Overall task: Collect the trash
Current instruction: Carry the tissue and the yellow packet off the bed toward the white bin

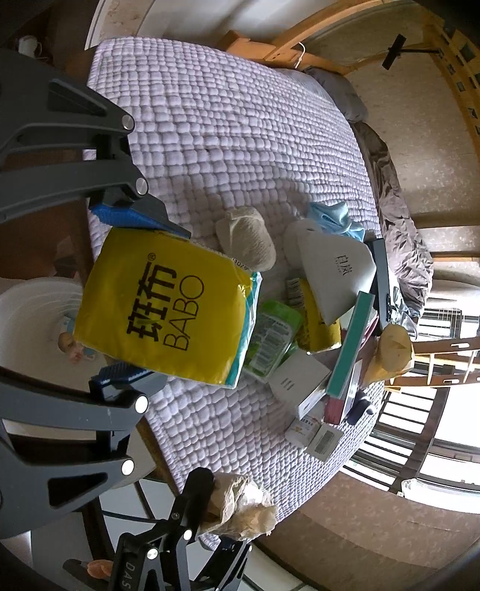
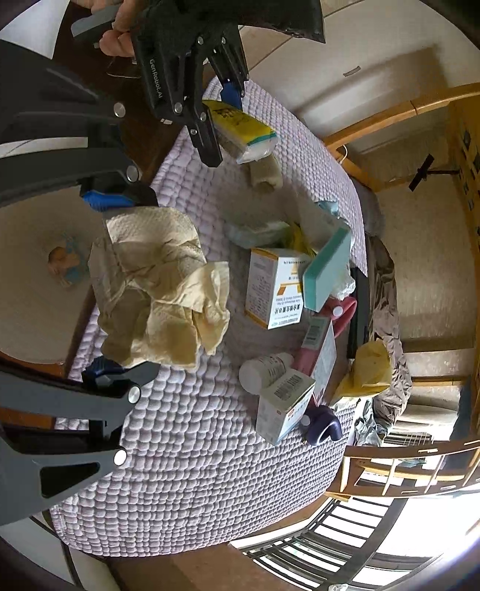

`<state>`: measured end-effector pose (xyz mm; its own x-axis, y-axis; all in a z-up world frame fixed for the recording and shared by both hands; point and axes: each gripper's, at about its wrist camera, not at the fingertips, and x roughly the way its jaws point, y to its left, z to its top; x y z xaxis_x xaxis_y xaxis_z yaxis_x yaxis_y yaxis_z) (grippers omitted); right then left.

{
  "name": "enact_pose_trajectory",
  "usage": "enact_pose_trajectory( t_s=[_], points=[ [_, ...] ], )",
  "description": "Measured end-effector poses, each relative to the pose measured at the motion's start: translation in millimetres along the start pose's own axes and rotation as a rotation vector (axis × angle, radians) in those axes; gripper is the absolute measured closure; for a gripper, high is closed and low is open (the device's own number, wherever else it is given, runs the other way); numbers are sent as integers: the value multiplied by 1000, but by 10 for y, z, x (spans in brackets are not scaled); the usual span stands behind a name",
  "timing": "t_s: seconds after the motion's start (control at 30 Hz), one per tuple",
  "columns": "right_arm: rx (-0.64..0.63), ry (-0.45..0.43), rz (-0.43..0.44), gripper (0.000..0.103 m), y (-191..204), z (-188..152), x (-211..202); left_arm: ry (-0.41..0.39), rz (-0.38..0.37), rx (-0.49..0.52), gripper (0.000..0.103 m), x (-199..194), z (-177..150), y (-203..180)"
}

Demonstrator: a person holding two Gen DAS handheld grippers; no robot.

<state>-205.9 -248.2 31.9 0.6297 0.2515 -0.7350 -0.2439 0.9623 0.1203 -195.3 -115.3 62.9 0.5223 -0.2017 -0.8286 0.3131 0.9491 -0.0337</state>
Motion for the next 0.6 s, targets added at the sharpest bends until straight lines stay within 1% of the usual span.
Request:
enact_pose_trajectory(
  t_s=[0.33,0.6],
  points=[
    [-13,24,18,45,84,-147,-35,25,-14,19,44,-41,-165,-68],
    [-6,34,18,45,73,-237,-44,25,-18,33,44,-74,-200,-118]
  ],
)
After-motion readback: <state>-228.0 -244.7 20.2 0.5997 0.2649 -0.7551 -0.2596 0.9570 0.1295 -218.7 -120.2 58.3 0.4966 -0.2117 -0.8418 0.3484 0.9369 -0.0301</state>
